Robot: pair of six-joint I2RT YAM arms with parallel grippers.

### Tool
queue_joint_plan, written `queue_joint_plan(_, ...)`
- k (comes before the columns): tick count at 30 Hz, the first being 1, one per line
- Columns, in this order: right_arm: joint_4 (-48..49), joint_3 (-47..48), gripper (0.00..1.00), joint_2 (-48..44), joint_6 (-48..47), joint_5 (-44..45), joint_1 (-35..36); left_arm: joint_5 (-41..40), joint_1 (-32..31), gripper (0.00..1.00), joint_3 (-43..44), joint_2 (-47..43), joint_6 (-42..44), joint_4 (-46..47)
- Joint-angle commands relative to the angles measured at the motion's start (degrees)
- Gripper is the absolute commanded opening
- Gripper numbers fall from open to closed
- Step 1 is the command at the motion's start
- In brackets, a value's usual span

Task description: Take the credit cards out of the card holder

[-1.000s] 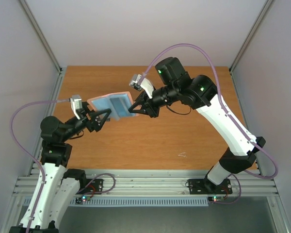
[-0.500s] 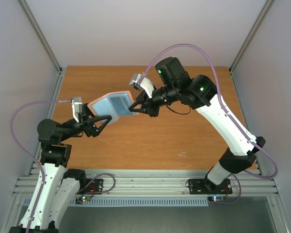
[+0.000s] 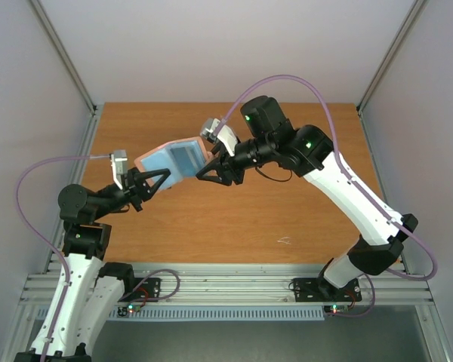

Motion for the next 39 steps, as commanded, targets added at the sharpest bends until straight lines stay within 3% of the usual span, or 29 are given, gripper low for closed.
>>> queue_joint_plan(1,10.22,-6.01,0.42,-4.44,1.81,4.14,-0.04,2.05,0.20,0.00,2.21,-0.44,1.35,4.22)
queue_joint_plan(6,12.06,-7.34,0.36,-4.86,1.63,4.43,-0.02,4.23,0.20,0.00,2.12,-0.71,2.46,4.50)
queue_joint_plan(16,13.52,-10.03,0.57,-8.74,-1.57,-3.30,-4.07,5.78,0.20,0.00,2.11,-0.79,4.38,5.16)
queue_joint_plan(23,12.09,-9.67,0.54,-8.02,-0.37,-1.75,-5.05,5.84,0.20,0.00,2.70,-0.37,4.80,5.34)
queue_joint_plan(39,12.43,-7.65,0.70,-3.92,2.49,-6.78,-5.06,5.33,0.20,0.00,2.70,-0.18,4.85,4.69)
